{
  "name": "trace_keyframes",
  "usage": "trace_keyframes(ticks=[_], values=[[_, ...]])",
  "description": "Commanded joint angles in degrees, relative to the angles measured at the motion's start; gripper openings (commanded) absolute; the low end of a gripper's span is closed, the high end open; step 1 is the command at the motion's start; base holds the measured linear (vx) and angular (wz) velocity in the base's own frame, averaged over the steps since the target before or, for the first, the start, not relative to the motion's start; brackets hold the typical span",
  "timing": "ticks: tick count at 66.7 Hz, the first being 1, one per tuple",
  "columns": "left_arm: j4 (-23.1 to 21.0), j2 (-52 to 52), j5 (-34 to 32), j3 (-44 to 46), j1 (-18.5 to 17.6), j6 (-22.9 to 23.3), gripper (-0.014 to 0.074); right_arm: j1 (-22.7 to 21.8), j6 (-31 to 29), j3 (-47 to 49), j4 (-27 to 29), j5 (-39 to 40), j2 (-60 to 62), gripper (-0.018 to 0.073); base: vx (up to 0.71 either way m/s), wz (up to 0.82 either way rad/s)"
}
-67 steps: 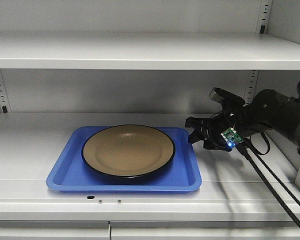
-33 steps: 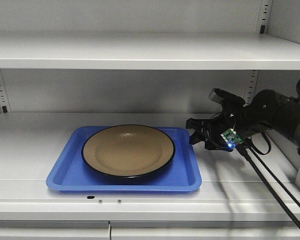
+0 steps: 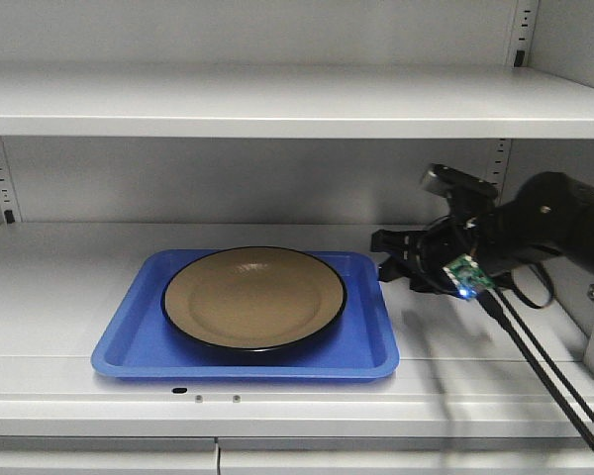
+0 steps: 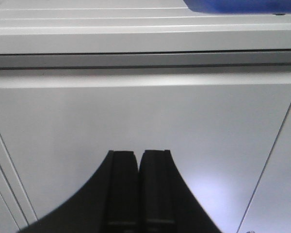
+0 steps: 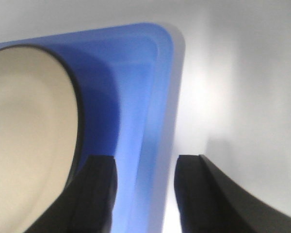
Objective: Place disk in tray to left cabinet
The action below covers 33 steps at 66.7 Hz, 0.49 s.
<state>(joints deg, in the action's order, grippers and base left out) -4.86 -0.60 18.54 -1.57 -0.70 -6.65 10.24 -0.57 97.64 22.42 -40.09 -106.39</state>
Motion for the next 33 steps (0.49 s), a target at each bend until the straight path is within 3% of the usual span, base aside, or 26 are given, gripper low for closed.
trace_keyframes(ticks=[1, 17, 33], values=[[0.1, -0.1, -4.4, -1.0, -0.1, 0.4, -0.0006, -0.4, 0.0, -5.5, 0.1, 7.0, 9.1, 0.0327, 0.00, 0.00], [0.1, -0.1, -4.4, -1.0, -0.1, 0.4, -0.0006, -0.4, 0.0, -22.5, -0.5, 11.0, 26.0, 0.0244, 0.00, 0.00], [0.1, -0.1, -4.4, -1.0, -0.1, 0.4, -0.0006, -0.3, 0.0, -41.3, -8.8, 11.5, 44.2, 0.0157, 0.00, 0.00]])
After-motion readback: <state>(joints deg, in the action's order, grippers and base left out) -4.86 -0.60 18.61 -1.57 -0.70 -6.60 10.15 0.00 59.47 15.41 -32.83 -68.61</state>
